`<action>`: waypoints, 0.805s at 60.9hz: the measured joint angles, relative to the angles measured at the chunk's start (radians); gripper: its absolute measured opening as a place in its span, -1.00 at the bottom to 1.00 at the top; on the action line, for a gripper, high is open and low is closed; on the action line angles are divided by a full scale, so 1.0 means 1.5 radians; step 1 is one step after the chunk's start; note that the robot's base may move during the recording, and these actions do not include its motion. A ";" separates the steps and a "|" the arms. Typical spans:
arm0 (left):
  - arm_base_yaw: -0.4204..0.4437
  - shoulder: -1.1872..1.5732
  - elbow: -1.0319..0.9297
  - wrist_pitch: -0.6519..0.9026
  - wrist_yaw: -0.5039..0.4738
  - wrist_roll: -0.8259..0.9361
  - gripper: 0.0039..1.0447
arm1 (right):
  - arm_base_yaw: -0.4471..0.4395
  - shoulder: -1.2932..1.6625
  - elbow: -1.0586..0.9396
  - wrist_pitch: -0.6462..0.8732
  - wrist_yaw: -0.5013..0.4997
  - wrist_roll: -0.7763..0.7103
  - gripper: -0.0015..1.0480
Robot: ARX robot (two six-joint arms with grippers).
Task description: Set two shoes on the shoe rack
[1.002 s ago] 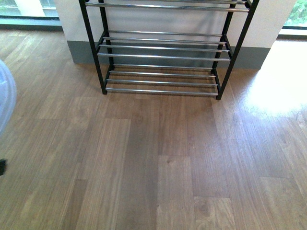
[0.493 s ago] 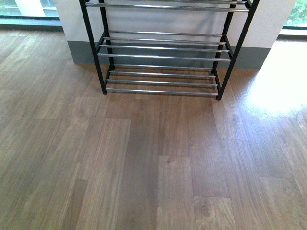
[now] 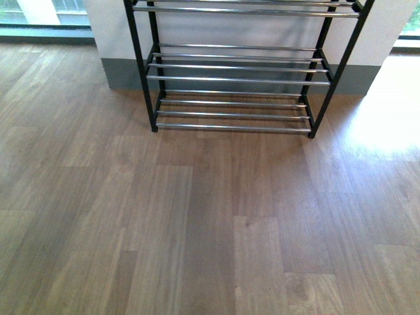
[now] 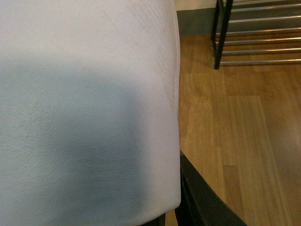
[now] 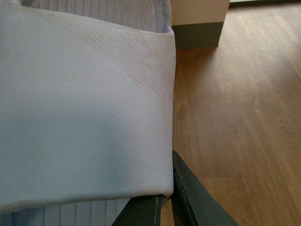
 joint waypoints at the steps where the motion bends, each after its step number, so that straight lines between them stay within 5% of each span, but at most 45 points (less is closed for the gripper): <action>1: 0.000 0.000 0.000 0.000 0.000 0.000 -0.97 | 0.000 0.000 0.000 0.000 0.000 0.000 -0.97; 49: 0.000 -0.001 0.000 0.000 -0.002 0.000 -0.97 | 0.001 0.000 0.000 0.000 -0.002 0.000 -0.97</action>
